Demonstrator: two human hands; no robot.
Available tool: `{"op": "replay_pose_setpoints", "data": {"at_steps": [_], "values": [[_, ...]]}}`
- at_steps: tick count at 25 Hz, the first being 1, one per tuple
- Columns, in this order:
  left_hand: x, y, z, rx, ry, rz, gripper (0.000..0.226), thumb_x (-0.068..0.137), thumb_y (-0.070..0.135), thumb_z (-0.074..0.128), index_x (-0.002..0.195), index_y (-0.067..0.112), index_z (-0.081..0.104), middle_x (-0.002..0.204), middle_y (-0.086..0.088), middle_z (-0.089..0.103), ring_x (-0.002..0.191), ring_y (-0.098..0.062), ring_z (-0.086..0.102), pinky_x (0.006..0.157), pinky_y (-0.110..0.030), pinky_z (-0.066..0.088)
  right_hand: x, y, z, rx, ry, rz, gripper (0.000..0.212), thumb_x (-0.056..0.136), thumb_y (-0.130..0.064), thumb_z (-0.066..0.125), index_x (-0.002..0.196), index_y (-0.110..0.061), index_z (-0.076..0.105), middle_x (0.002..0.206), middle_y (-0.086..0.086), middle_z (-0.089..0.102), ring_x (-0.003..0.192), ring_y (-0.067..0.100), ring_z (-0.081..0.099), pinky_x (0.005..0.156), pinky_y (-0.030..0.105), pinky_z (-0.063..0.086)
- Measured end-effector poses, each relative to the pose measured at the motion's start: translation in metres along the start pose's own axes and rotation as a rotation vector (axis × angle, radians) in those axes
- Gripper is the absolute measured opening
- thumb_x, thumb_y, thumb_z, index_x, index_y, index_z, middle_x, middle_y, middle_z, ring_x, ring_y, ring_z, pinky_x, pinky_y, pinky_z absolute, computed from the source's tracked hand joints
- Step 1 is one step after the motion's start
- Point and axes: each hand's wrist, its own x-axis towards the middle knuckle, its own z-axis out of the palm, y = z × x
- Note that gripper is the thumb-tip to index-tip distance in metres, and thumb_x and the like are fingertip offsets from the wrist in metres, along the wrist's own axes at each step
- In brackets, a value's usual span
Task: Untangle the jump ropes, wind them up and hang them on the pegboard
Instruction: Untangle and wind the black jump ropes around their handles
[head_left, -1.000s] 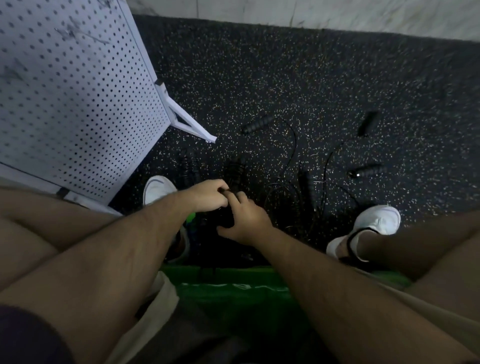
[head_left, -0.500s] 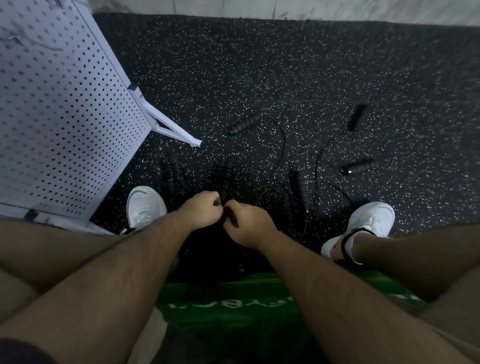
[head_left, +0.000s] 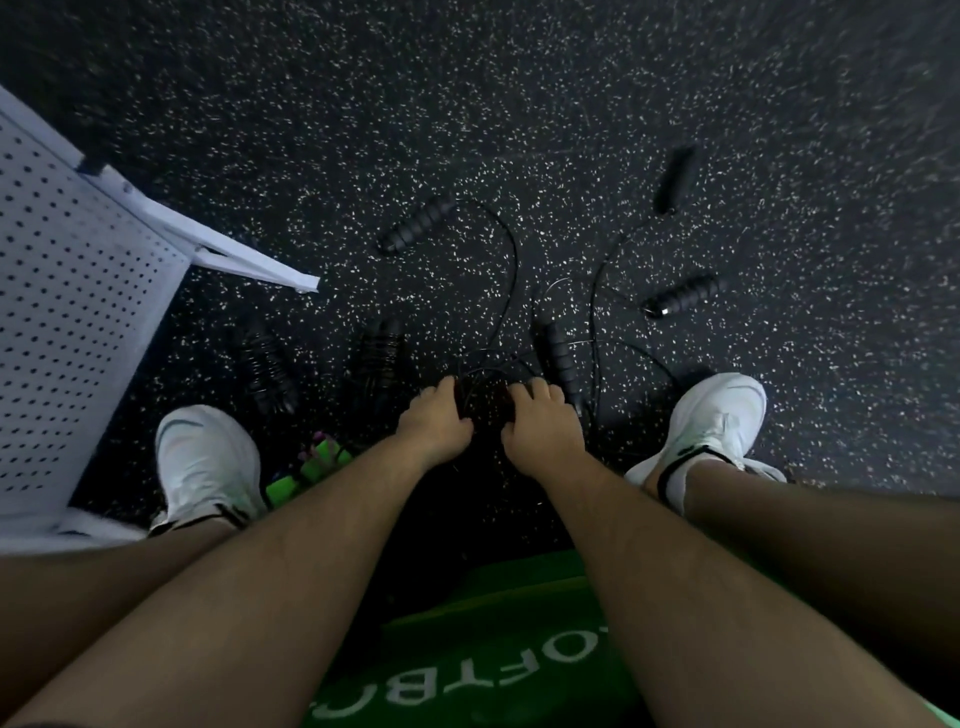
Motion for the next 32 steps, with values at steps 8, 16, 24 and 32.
{"op": "replay_pose_setpoints", "data": {"at_steps": [8,16,24,32], "values": [[0.030,0.025,0.017,-0.427,-0.006,-0.147,0.024,0.103,0.030,0.049,0.114,0.011,0.059,0.099,-0.009,0.071,0.079,-0.020,0.068,0.074,-0.033,0.054,0.023,0.012,0.006,0.262,-0.161,0.108,0.085,0.085,-0.036,0.070,0.154,-0.022,0.023,0.144,0.009,0.046,0.130,0.034,0.042,0.103,0.050,0.042],[-0.003,0.066,-0.046,-0.389,0.192,0.095,0.032,0.107,0.034,0.041,0.090,0.018,0.062,0.086,0.005,0.058,0.077,-0.010,0.052,0.063,-0.028,0.035,0.014,0.025,-0.047,0.417,0.149,0.075,0.071,0.093,-0.034,0.063,0.153,-0.024,0.026,0.136,0.005,0.056,0.117,0.027,0.059,0.090,0.042,0.052],[-0.079,0.069,-0.086,-0.262,0.146,0.303,0.028,0.103,0.026,0.055,0.078,0.015,0.065,0.064,0.004,0.052,0.060,-0.012,0.045,0.057,-0.030,0.033,-0.016,0.008,-0.138,0.370,0.057,-0.145,0.064,0.084,-0.019,0.058,0.143,-0.040,0.045,0.148,-0.008,0.036,0.132,0.020,0.038,0.103,0.038,0.046],[-0.111,0.052,-0.097,-0.407,0.287,0.246,0.031,0.102,0.032,0.055,0.076,0.020,0.063,0.071,0.003,0.057,0.073,-0.019,0.055,0.076,-0.036,0.048,-0.047,-0.011,-0.120,0.396,-0.066,-0.042,0.019,0.099,-0.032,0.060,0.115,-0.023,0.063,0.102,-0.001,0.066,0.085,0.016,0.060,0.077,0.028,0.046]]}}
